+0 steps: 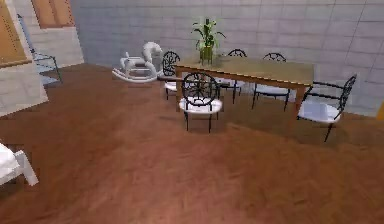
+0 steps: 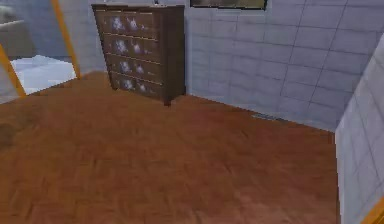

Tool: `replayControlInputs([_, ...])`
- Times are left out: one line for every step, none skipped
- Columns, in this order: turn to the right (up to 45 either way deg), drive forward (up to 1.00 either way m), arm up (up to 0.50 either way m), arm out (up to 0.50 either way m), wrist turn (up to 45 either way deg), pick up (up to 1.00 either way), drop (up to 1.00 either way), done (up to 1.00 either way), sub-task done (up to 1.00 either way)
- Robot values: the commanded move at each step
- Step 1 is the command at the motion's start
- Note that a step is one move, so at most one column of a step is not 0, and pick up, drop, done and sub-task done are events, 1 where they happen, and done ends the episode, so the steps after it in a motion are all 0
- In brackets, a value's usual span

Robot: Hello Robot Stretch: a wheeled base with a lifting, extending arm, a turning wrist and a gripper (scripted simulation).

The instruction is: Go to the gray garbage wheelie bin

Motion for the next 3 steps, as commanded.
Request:
replayControlInputs([45.0,0.0,0.0,0.0,0.0,0.0,0.0,0.0,0.0])
replayControlInputs([9.0,0.0,0.0,0.0,0.0,0.0,0.0,0.0,0.0])
replayControlInputs([0.0,1.0,0.0,0.0,0.0,0.0,0.0,0.0,0.0])
